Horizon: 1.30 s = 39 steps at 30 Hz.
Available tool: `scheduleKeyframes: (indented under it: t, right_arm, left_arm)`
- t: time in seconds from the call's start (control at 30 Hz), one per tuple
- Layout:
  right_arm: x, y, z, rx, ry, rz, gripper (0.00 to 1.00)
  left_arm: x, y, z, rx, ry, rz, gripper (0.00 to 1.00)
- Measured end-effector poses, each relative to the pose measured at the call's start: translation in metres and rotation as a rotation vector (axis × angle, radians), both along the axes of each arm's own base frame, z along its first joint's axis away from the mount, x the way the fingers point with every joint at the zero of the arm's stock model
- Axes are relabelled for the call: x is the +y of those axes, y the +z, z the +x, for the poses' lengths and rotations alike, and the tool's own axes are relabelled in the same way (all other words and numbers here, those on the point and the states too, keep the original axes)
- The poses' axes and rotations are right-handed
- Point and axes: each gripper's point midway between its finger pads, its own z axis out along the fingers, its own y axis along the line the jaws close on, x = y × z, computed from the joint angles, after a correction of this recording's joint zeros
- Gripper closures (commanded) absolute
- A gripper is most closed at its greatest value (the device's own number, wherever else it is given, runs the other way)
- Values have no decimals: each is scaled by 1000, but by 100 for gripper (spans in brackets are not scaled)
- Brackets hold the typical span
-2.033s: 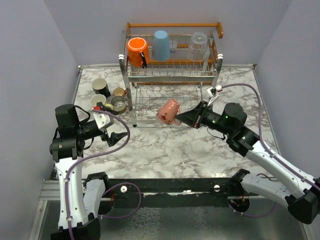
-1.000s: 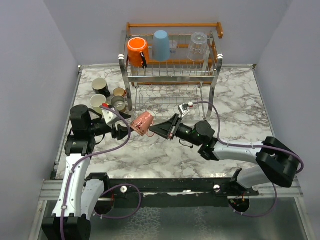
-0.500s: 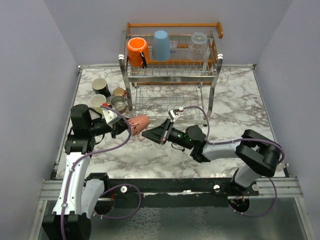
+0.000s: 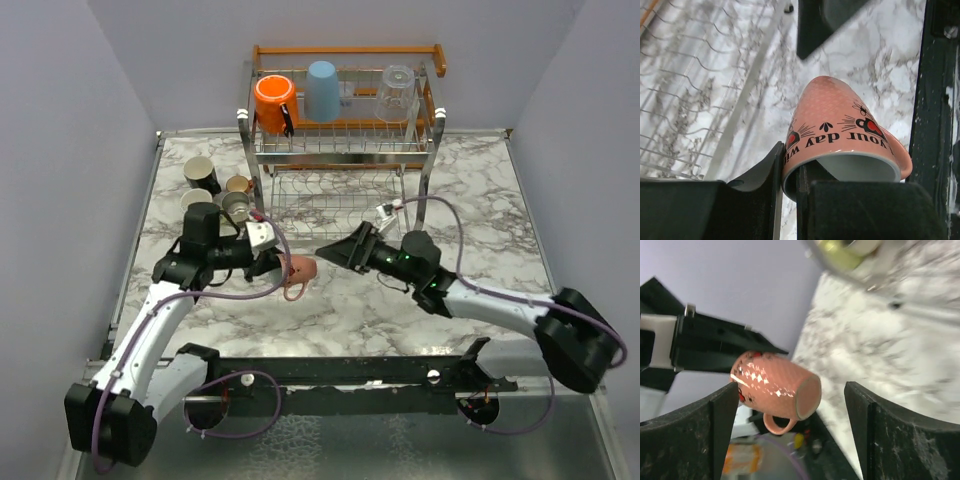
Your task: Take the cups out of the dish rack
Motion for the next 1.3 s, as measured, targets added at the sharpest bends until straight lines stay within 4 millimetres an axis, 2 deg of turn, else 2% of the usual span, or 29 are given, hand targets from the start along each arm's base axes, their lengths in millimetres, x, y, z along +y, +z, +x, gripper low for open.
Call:
scheduleKeyframes:
  t: [0.07,0.17,0.47,0.53,0.63,0.8,0.97,1.1,1.23,1.3]
  right_arm:
    - [-29,-4,16,-38,-108,-100,11]
    - [-70,6,26,-113,-265,-224,9]
    - [-171,80,38,-263,-667,-417,6]
    - [-190,85,39,-271,-741,-462,6]
    - [-215,82,38,-268,-825,-536,6]
    - [-245,84,33,-262,-924,-592,6]
    - [-268,103,22,-278,-1000,-545,6]
    - [-275,117,20,-282,-1029,-527,6]
    - [-279,120,17,-279,-1035,-536,6]
    - [-281,122,16,-280,-1039,-536,6]
  left_arm:
    - [-6,-17,-2,27,-14,71,100]
    - [-14,-38,-10,38,-48,173,100]
    - [-55,-89,-21,40,-176,451,100]
    - [-67,-96,-21,32,-203,496,100]
    - [-85,-101,-17,11,-232,544,100]
    - [-123,-104,-2,-16,-264,607,100]
    - [-155,-110,12,-24,-288,664,100]
    - [-175,-120,18,-22,-313,728,100]
    - [-188,-134,21,-13,-330,797,100]
    - [-193,-132,24,-17,-330,815,100]
